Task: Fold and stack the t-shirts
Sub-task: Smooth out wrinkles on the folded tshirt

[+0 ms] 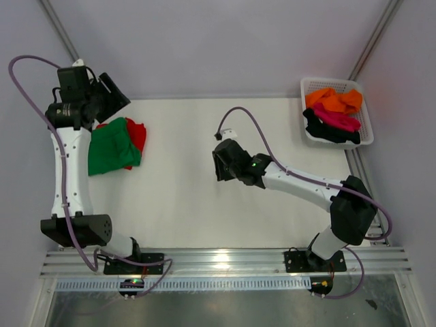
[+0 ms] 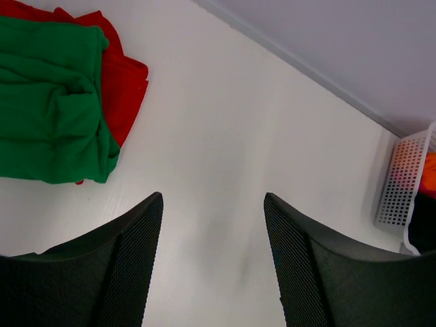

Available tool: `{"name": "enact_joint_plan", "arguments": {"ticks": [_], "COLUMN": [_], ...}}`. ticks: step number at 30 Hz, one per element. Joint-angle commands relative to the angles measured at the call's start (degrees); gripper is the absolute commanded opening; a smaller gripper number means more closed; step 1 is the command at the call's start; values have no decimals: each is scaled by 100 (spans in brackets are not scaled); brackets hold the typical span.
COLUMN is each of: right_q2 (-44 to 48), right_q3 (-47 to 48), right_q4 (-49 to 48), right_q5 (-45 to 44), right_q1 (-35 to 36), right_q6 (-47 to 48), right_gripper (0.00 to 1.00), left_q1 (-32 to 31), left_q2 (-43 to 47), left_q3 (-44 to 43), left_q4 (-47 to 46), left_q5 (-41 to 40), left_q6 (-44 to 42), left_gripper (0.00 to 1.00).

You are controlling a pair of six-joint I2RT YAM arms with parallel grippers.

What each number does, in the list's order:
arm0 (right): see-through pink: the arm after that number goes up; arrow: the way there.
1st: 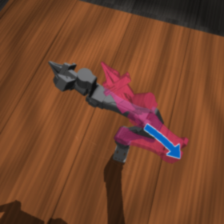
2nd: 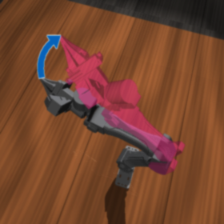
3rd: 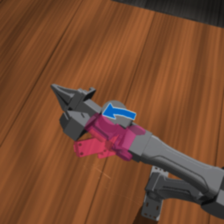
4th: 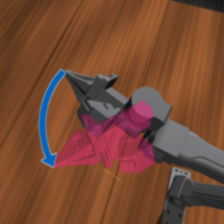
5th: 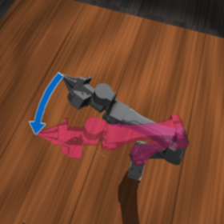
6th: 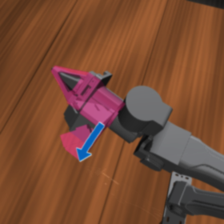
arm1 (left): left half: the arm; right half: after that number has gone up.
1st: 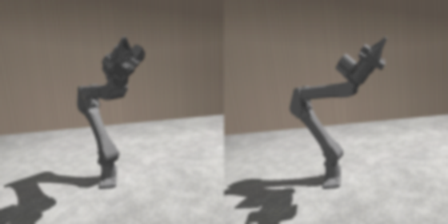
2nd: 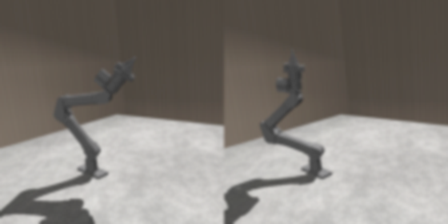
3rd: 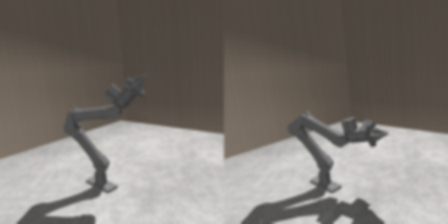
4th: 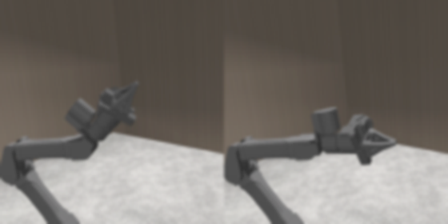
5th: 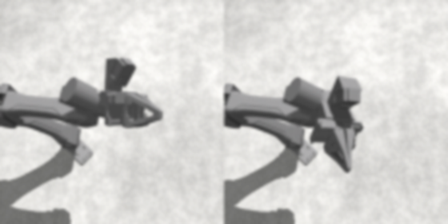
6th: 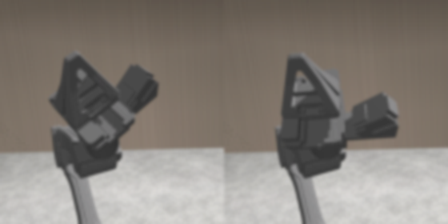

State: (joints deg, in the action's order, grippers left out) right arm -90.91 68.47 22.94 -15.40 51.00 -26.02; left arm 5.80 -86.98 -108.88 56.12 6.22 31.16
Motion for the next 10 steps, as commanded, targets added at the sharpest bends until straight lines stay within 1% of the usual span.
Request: {"name": "enact_joint_plan", "arguments": {"ticks": [1, 3, 6, 8, 10], "right_q2": [-23, -32, -23, -23, -14], "right_q3": [-9, -26, -61, -88, -123], "right_q4": [-158, -176, -193, -202, -220], "right_q5": [-42, -25, -25, -16, 2], "right_q1": [41, 41, 41, 41, 41], "right_q6": [1, 1, -8, -8, -17], "right_gripper": [42, 42, 42, 43, 42], "left_q1": [26, 26, 26, 26, 26], "left_q2": [418, 593, 735, 823, 875], "left_q3": [305, 472, 631, 684, 693], "left_q4": [-514, -646, -804, -848, -743], "left_q5": [248, 423, 565, 425, 389], "left_q6": [-22, 39, 110, 118, 110], "left_gripper": [64, 67, 68, 67, 68]}}
